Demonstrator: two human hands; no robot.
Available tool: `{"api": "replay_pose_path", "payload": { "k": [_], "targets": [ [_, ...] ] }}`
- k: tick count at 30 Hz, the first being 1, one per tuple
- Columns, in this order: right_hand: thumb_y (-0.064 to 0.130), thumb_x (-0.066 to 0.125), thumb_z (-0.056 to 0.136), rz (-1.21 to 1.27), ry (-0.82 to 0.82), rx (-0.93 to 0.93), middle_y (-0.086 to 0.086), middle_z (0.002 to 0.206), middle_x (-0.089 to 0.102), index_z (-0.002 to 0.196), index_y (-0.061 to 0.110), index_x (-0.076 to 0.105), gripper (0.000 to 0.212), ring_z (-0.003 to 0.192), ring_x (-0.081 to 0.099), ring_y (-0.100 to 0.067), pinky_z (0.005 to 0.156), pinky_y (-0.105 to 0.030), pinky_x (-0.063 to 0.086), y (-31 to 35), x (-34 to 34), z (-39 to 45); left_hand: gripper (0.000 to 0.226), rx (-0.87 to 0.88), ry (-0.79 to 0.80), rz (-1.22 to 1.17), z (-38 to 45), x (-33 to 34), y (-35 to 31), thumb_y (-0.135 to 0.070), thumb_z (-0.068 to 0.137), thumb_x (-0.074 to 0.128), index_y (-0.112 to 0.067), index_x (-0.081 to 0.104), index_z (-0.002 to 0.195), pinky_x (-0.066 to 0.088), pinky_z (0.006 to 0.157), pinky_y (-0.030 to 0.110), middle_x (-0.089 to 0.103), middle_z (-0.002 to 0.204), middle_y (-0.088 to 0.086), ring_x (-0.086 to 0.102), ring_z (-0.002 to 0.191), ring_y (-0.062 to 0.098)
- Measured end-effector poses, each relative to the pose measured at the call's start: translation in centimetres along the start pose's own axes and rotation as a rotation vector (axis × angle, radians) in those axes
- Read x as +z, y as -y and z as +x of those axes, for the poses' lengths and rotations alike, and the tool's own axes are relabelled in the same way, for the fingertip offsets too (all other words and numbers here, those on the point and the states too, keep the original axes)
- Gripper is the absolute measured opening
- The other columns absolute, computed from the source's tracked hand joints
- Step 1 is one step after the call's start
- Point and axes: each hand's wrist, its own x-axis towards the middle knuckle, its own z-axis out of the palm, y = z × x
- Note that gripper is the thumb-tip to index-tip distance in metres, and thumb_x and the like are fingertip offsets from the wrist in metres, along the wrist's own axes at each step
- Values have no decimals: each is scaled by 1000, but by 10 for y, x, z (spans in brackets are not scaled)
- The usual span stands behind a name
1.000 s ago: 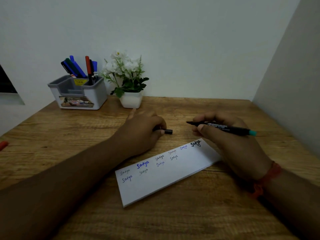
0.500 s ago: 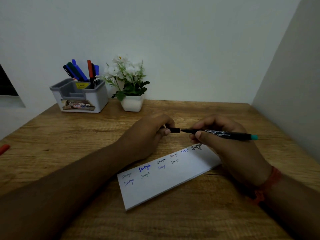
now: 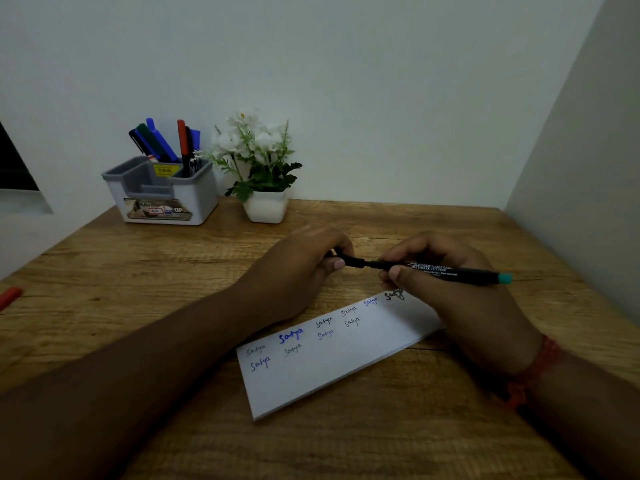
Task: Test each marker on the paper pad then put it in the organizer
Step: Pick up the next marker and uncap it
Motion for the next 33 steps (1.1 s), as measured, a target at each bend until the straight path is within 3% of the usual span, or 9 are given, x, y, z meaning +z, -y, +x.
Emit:
{"api": "replay_pose_path", "payload": {
  "k": [8,14,17,21,24,29,33],
  "targets": [
    [4,73,84,59,-3,2,2,97,77,88,16,69,13,89,75,-18,87,-39,60,-2,1,-1,14,66,-16,16,0,1,-2,-15,94,60,-25,62,103,38,76,19,56,95,-19,50,93,4],
    [15,78,81,-14,-5,-17,-7,86,70,86,20,71,10,74,67,-14,68,-27,54,-6,-1,2,11,137,-17,-18,0,1,-9,-18,95,58,-24,62,103,42,77,27,54,92,-21,51,93,7],
    [14,79,81,-12,-7,-24,-1,77,71,84,15,70,9,64,64,-6,60,-19,52,-8,2,3,11,180,-20,-11,0,3,-13,-22,94,55,-21,63,102,40,76,23,53,91,-18,50,91,6],
    [18,79,81,-31,-50,-62,-1,72,70,80,13,70,10,58,63,-9,56,-19,52,-7,4,2,13,170,-45,-25,1,5,-16,-21,92,50,-22,62,97,28,76,11,50,83,-25,46,86,-4],
    [21,79,82,-67,-81,-86,7,65,68,79,14,69,12,56,62,-6,53,-13,49,-6,7,3,16,155,-64,-64,2,9,-18,-15,94,47,-24,61,93,27,78,16,53,77,-21,48,80,-5],
    [24,77,84,-40,-106,-52,5,67,70,87,15,71,12,60,65,-6,56,-13,50,-8,5,6,16,118,-69,-101,4,8,-22,-22,95,47,-24,62,99,35,77,25,60,87,-16,54,87,3],
    [32,72,87,11,-151,-37,-3,77,73,93,17,70,17,70,70,-12,68,-21,57,-3,4,7,19,111,-134,5,1,-2,-22,-29,100,50,-24,59,116,40,96,35,59,108,-15,53,105,7]
  ]
}}
